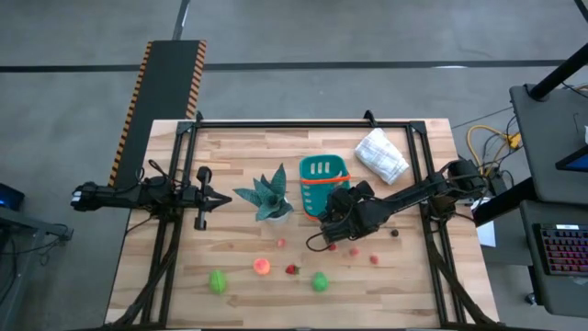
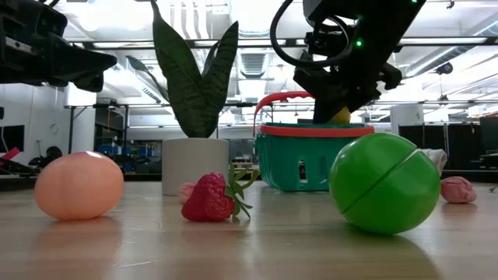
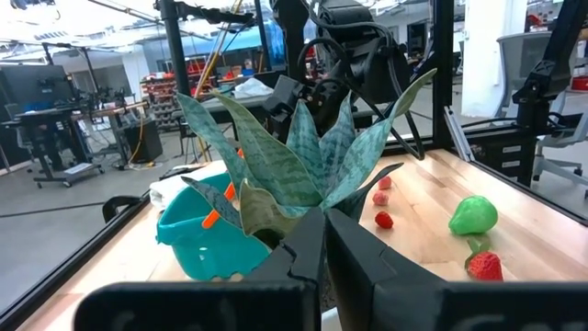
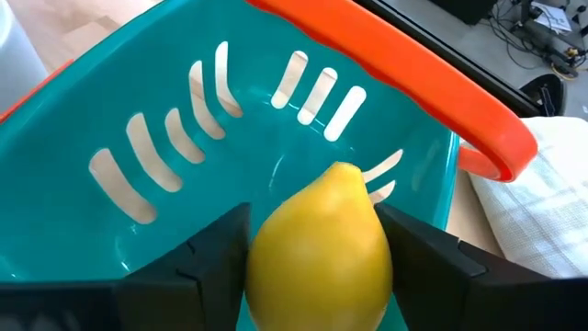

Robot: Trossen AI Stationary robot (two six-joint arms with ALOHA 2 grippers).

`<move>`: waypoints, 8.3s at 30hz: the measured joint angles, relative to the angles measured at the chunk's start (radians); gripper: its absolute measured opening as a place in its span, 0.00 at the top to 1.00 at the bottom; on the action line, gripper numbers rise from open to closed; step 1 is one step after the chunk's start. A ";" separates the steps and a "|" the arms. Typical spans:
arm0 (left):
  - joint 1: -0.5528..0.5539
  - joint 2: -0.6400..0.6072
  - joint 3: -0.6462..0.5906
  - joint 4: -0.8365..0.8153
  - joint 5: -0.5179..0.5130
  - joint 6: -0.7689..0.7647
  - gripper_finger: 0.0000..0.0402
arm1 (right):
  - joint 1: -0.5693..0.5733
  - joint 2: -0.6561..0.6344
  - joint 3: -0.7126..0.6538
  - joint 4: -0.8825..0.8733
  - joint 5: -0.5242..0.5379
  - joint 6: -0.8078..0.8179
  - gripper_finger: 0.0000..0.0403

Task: Build produce basket
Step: Put the lemon into the basket, then put the cherry into the basket

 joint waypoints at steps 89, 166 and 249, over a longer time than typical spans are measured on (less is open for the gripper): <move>0.000 0.000 0.000 0.000 0.000 0.000 1.00 | -0.167 -0.057 0.110 0.081 0.125 -1.210 0.44; 0.000 0.001 0.000 -0.001 0.000 0.000 1.00 | 0.056 -0.705 0.021 -0.051 -0.706 -0.651 0.44; 0.000 0.000 0.000 0.000 0.000 0.000 1.00 | 0.304 -0.702 -0.546 -0.112 -0.713 0.317 0.19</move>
